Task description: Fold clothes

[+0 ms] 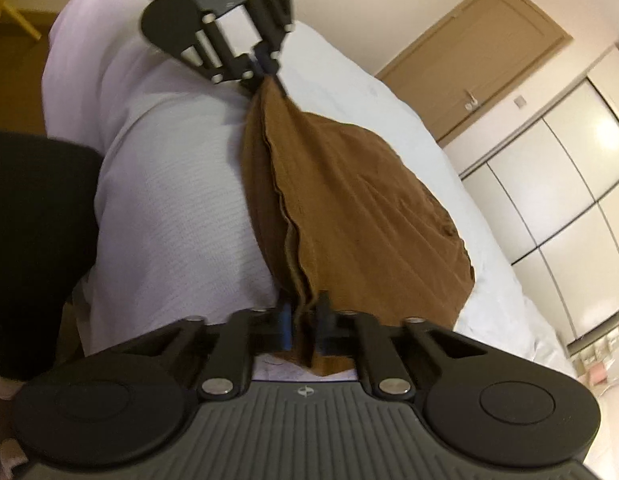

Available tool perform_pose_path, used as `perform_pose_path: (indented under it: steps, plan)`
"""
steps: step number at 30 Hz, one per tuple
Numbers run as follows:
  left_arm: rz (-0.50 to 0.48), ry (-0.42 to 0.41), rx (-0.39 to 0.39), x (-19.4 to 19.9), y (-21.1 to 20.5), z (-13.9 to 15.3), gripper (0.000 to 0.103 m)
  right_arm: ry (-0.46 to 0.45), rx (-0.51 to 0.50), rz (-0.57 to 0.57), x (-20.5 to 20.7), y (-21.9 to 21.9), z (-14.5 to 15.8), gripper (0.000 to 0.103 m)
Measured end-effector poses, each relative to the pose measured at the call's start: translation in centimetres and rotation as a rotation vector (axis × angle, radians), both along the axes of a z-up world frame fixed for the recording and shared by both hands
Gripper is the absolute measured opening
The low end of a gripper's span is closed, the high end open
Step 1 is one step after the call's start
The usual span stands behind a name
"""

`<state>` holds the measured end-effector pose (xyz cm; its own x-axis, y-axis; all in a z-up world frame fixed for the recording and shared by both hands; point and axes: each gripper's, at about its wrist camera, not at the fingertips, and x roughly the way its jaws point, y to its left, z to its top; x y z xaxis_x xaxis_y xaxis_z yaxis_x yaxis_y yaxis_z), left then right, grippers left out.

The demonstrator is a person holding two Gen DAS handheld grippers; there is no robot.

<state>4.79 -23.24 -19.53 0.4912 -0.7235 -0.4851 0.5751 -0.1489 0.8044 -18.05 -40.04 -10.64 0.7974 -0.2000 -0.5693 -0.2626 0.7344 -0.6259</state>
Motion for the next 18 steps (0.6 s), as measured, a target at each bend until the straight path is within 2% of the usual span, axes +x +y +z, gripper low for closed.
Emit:
perform_pose_path:
  steps: [5,7,9,11,14,18]
  plan:
    - [-0.048,-0.074,-0.039,-1.8,0.8,3.8,0.004,-0.049,0.027,0.009,-1.1,-1.7,4.4,0.004]
    - [-0.068,-0.071,-0.051,-3.0,1.6,6.1,0.004,-0.066,0.038,0.029,-2.4,-2.2,6.8,0.004]
    - [-0.094,-0.053,-0.032,-4.2,2.6,7.9,0.003,-0.044,0.116,0.047,-3.7,-3.1,9.2,0.005]
    - [-0.124,0.006,0.014,-5.8,4.0,9.2,0.003,0.012,0.238,0.062,-5.1,-4.0,11.3,0.005]
    - [-0.164,0.111,0.082,-8.3,6.3,10.9,0.003,0.092,0.312,0.109,-7.7,-4.6,13.0,0.005]
    - [-0.212,0.284,0.193,-11.4,8.8,12.2,0.003,0.194,0.369,0.153,-10.2,-5.3,12.4,0.005]
